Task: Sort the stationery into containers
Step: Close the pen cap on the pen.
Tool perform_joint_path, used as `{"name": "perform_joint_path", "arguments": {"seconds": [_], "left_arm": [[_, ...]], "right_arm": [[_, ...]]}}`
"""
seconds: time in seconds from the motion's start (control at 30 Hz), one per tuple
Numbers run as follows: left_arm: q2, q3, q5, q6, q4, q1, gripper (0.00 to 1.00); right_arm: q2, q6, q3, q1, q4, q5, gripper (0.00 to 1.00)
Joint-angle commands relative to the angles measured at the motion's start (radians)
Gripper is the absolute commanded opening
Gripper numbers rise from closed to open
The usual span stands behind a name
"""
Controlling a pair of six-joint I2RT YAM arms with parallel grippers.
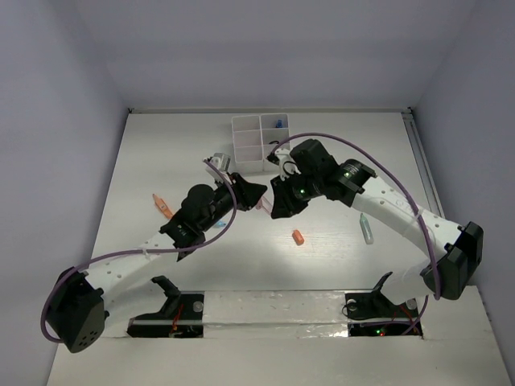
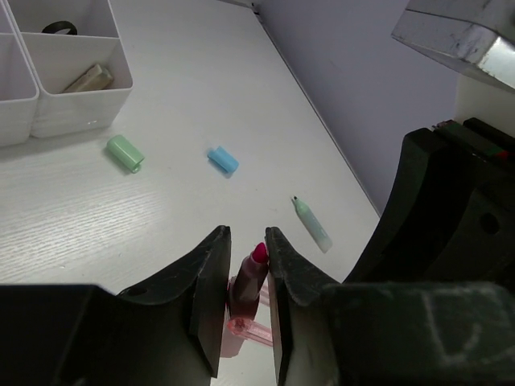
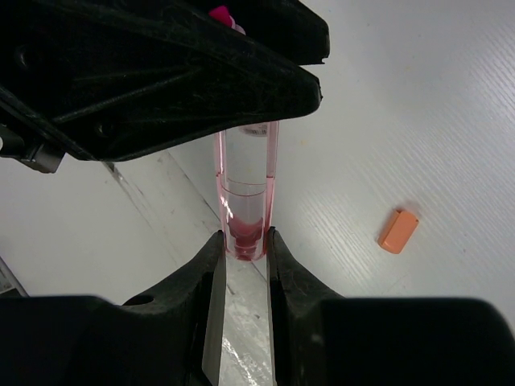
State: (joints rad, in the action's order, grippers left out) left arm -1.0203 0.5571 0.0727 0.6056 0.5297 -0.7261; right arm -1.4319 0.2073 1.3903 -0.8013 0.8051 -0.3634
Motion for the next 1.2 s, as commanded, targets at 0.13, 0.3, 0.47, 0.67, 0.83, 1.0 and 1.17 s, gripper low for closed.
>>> {"name": "perform_joint_path", "arguments": {"seconds": [0.13, 0.3, 0.47, 0.67, 0.83, 1.0, 1.17], "left_arm": [[-0.001, 0.066, -0.122, -0.084, -0.005, -0.065, 0.13], [0.014, 0.053, -0.122, -0.153, -0.020, -0.099, 0.14], [0.060, 0.029, -0.108, -0.181, -0.025, -0.099, 0.33], [0.104, 0.029, -0.145, -0.204, -0.069, -0.099, 0.60], [0.163, 0.023, -0.195, -0.198, -0.103, -0.099, 0.70], [0.284, -0.052, -0.224, -0.147, -0.114, -0.108, 0.69], [0.356, -0.129, -0.185, -0.122, -0.091, -0.108, 0.61]], "right_arm": [[0.041, -0.026, 0.006, -0.012, 0.039, 0.015, 0.00], [0.057, -0.052, 0.070, -0.012, 0.108, 0.072, 0.00], [0.053, -0.066, 0.154, -0.012, 0.176, 0.136, 0.00], [0.018, -0.097, 0.239, -0.012, 0.252, 0.106, 0.00], [0.001, -0.094, 0.256, -0.012, 0.267, 0.126, 0.00], [-0.013, -0.083, 0.256, 0.010, 0.240, 0.118, 0.00], [-0.039, -0.063, 0.295, 0.020, 0.232, 0.115, 0.00]]}}
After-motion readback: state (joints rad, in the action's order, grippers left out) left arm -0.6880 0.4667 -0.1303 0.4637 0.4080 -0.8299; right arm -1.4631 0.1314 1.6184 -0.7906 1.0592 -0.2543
